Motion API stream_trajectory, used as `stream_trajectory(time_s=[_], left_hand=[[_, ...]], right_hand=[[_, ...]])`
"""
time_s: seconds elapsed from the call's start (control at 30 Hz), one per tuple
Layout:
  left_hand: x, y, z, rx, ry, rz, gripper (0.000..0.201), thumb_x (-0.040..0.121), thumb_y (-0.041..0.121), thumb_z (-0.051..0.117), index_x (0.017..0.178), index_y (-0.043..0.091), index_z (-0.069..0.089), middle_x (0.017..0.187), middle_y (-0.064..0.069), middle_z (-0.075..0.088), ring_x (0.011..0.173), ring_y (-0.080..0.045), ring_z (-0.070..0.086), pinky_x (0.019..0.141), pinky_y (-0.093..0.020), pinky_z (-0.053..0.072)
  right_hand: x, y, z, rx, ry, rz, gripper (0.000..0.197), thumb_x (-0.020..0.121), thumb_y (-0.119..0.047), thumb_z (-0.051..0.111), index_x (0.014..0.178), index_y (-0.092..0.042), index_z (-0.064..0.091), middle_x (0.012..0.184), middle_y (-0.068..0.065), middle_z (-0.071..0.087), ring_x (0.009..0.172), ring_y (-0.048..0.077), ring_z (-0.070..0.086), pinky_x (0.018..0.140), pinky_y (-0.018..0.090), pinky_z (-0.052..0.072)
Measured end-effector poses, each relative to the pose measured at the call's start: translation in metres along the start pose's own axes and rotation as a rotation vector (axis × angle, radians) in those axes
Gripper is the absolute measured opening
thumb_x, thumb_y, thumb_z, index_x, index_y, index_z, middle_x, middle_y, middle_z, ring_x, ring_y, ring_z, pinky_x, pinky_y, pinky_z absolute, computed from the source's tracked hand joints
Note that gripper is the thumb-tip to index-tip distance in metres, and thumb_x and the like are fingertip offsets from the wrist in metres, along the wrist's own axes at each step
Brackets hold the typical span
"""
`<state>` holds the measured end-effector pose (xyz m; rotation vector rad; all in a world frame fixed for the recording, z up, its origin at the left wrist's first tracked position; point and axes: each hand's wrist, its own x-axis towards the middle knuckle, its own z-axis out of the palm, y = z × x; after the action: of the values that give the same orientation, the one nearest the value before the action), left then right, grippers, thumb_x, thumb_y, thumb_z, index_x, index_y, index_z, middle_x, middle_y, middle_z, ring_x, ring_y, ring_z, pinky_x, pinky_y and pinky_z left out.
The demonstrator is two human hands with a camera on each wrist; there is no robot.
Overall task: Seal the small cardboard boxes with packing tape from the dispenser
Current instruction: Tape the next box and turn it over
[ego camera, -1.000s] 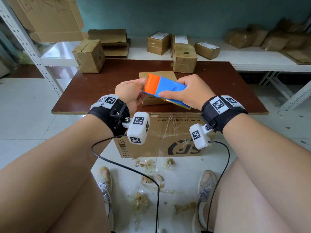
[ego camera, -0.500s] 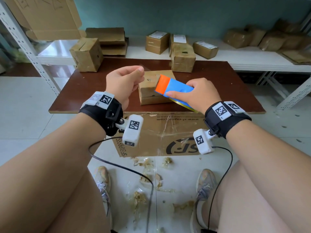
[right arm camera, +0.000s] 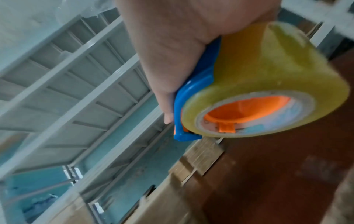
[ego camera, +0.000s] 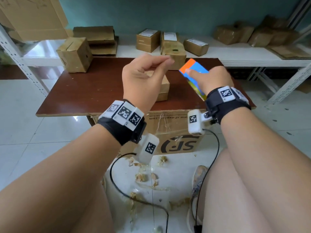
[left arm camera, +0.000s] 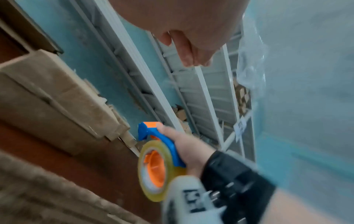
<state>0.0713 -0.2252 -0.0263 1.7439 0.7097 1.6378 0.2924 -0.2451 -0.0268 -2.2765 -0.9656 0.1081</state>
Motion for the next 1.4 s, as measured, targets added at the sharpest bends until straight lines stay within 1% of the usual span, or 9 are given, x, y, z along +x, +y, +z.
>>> stream_trajectory(time_s=[0.3,0.43,0.53,0.63,0.7,0.87,1.17,1.3,1.4], left_hand=[[0.017,-0.024,-0.019,-0.02,-0.038,-0.393,0.005,0.096,0.023,0.078,0.098,0.019,0.08,0.084,-0.002,0.076,0.076,-0.009,0.068,0.087,-0.043,0.063],[0.017,-0.028,-0.021,-0.043,-0.072,-0.482,0.004,0.098,0.022,0.076,0.096,0.019,0.079,0.092,-0.007,0.075,0.08,-0.011,0.07,0.078,-0.032,0.058],[0.019,-0.028,-0.024,-0.031,-0.117,-0.474,0.006,0.098,0.023,0.078,0.099,0.017,0.079,0.094,-0.006,0.076,0.08,-0.008,0.073,0.074,-0.023,0.057],[0.022,-0.028,-0.024,-0.029,-0.157,-0.456,0.008,0.098,0.018,0.078,0.102,0.012,0.079,0.099,-0.015,0.078,0.079,-0.009,0.074,0.067,-0.019,0.055],[0.023,-0.03,-0.024,-0.034,-0.136,-0.467,0.006,0.098,0.016,0.077,0.101,0.011,0.078,0.102,-0.017,0.078,0.081,-0.011,0.076,0.065,-0.017,0.054],[0.028,-0.04,-0.03,-0.009,-0.095,-0.48,0.005,0.098,0.023,0.078,0.1,0.018,0.08,0.094,-0.003,0.078,0.082,-0.01,0.073,0.07,-0.019,0.055],[0.028,-0.049,-0.013,0.178,0.027,-0.334,0.029,0.094,0.026,0.081,0.122,0.016,0.079,0.107,0.005,0.079,0.096,-0.007,0.074,0.093,-0.03,0.061],[0.038,-0.067,-0.019,0.281,0.133,-0.517,0.097,0.091,0.042,0.083,0.168,0.025,0.026,0.159,-0.003,0.051,0.138,-0.015,0.056,0.115,-0.033,0.047],[0.042,-0.083,-0.032,0.389,0.033,-0.561,0.093,0.099,0.039,0.074,0.171,0.025,0.017,0.171,-0.001,0.037,0.156,-0.017,0.037,0.125,-0.031,0.034]], right_hand=[[0.024,0.017,0.042,-0.135,-0.227,-0.099,0.046,0.089,-0.051,0.078,0.093,-0.008,0.063,0.098,0.016,0.066,0.099,0.04,0.068,0.073,0.037,0.042],[0.009,-0.012,0.053,0.001,-0.155,-0.293,0.041,0.096,-0.046,0.071,0.119,-0.012,0.072,0.125,0.012,0.066,0.12,0.032,0.061,0.104,0.042,0.046],[-0.015,-0.041,0.046,0.431,-0.278,-0.344,0.05,0.097,-0.063,0.061,0.086,-0.016,0.074,0.085,-0.006,0.072,0.088,0.018,0.067,0.091,0.04,0.053],[-0.035,-0.053,0.043,0.674,-0.608,-0.301,0.053,0.094,-0.064,0.067,0.104,-0.014,0.08,0.096,-0.003,0.081,0.096,0.018,0.076,0.099,0.043,0.06],[-0.038,-0.053,0.045,0.712,-0.651,-0.316,0.042,0.091,-0.051,0.079,0.108,-0.012,0.079,0.1,0.005,0.081,0.099,0.027,0.078,0.097,0.044,0.062],[-0.029,-0.047,0.046,0.844,-0.608,-0.241,0.021,0.086,-0.01,0.087,0.099,0.0,0.073,0.083,0.011,0.077,0.078,0.021,0.076,0.086,0.037,0.065],[-0.028,-0.053,0.053,0.797,-0.41,-0.287,0.017,0.089,-0.017,0.085,0.093,-0.003,0.076,0.079,0.012,0.078,0.072,0.02,0.074,0.081,0.041,0.063],[-0.019,-0.052,0.056,0.771,-0.253,-0.219,0.012,0.093,-0.016,0.08,0.09,-0.007,0.072,0.073,0.007,0.078,0.075,0.025,0.078,0.079,0.045,0.066],[-0.009,-0.044,0.056,0.806,-0.209,-0.136,0.014,0.091,-0.02,0.081,0.084,-0.011,0.072,0.075,0.008,0.078,0.08,0.03,0.077,0.082,0.046,0.065]])
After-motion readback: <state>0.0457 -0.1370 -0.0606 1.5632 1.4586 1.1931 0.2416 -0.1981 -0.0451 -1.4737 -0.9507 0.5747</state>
